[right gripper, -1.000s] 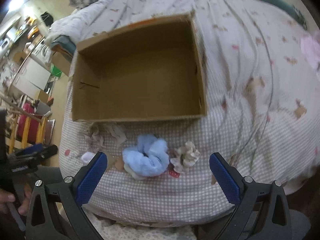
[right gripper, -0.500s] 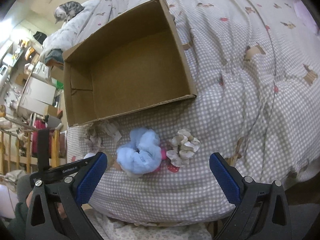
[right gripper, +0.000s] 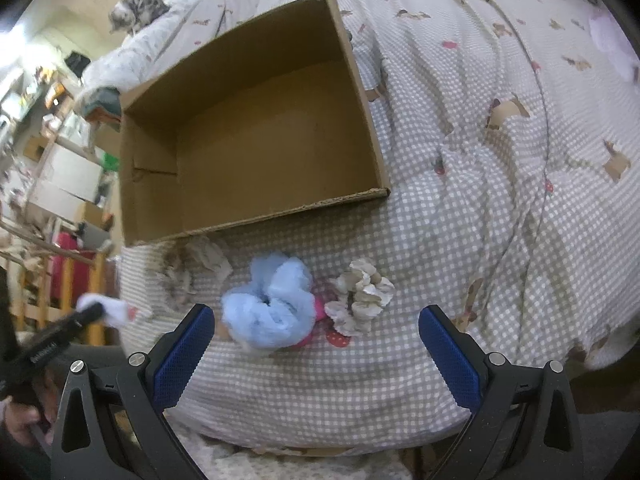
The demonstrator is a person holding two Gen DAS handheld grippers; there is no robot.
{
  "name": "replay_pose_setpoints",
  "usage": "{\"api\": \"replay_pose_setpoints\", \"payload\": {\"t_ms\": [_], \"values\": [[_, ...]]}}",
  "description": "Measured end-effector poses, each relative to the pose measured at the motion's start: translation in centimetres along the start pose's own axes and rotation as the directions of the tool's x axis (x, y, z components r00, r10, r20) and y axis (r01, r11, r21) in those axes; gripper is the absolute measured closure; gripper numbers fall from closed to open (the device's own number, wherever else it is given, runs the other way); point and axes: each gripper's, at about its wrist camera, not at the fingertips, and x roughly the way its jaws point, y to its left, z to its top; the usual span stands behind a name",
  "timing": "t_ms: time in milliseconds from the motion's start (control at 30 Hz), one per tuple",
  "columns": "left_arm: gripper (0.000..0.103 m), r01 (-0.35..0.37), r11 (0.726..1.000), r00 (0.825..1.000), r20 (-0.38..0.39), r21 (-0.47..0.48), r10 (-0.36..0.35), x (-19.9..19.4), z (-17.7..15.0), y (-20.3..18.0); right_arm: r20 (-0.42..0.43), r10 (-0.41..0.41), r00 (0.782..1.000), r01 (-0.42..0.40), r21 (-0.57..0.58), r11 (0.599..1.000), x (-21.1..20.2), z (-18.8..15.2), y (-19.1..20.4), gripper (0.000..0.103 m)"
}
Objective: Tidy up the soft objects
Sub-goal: 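Grasp the white sock with the left gripper while the right gripper grasps the blue sock bundle, then carry both socks over the box and open both grippers to drop them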
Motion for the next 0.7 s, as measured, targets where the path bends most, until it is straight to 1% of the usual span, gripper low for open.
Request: {"api": "replay_pose_setpoints", "payload": {"t_ms": [33,100,167,333,367,433,467,533,567,600,633,667,700], "values": [[0.079,0.014,1.0,1.0,-0.007,-0.023,-0.014,0.5,0.0,0.6,-0.002,-0.012,1.0,0.012,-0.018,1.0,0.2,-0.1,0.5,0.0],[0.079,0.031,0.996,0.998,-0.047,-0.082,-0.034,1.8,-0.4,1.5,-0.017,-0.024,1.0,0.023,-0.071,0.997,0.8,-0.4,1.9,0.0],[0.079,0.04,0.993,0.997,-0.063,-0.107,-0.047,2.3,-0.3,1.8,-0.041,-0.036,0.999,0.03,-0.129,0.991,1.7,-0.7,3.3,0.0],[0.079,0.024,0.995,1.0,-0.006,-0.102,-0.025,1.6,0.1,1.2,-0.097,-0.124,0.988,0.092,-0.284,0.954,5.0,-1.7,6.6,0.0],[0.079,0.032,0.994,0.999,0.004,-0.101,-0.032,1.3,0.1,1.1,-0.096,-0.159,0.983,0.121,-0.322,0.939,5.8,-1.8,7.2,0.0],[0.079,0.043,0.994,0.999,0.02,-0.096,-0.042,0.9,0.3,0.9,-0.063,-0.231,0.971,0.189,-0.392,0.9,7.0,-2.0,8.1,0.0],[0.079,0.048,0.994,0.999,0.022,-0.096,-0.046,0.9,0.4,0.9,-0.049,-0.244,0.969,0.203,-0.411,0.889,7.3,-2.0,8.4,0.0],[0.079,0.057,0.993,0.998,0.018,-0.099,-0.055,0.8,0.4,1.0,-0.036,-0.231,0.972,0.194,-0.428,0.883,7.6,-1.9,8.9,0.0],[0.079,0.05,0.994,0.999,0.02,-0.102,-0.048,0.8,0.4,1.1,-0.033,-0.215,0.976,0.18,-0.431,0.884,7.6,-1.8,9.0,0.005],[0.079,0.031,0.994,0.999,0.032,-0.101,-0.028,0.6,0.4,1.1,-0.034,-0.203,0.979,0.169,-0.431,0.887,7.6,-1.6,9.2,0.018],[0.079,0.021,0.995,0.999,0.042,-0.099,-0.017,0.3,0.4,1.1,-0.04,-0.2,0.979,0.164,-0.425,0.89,7.8,-1.5,9.2,0.028],[0.079,0.013,0.995,0.998,0.059,-0.097,-0.008,0.0,0.5,1.1,-0.046,-0.2,0.979,0.164,-0.418,0.893,8.1,-1.3,9.3,0.033],[0.079,0.01,0.995,0.997,0.072,-0.097,-0.003,-0.2,0.6,1.1,-0.054,-0.196,0.979,0.157,-0.411,0.898,8.2,-1.2,9.0,0.043]]}}
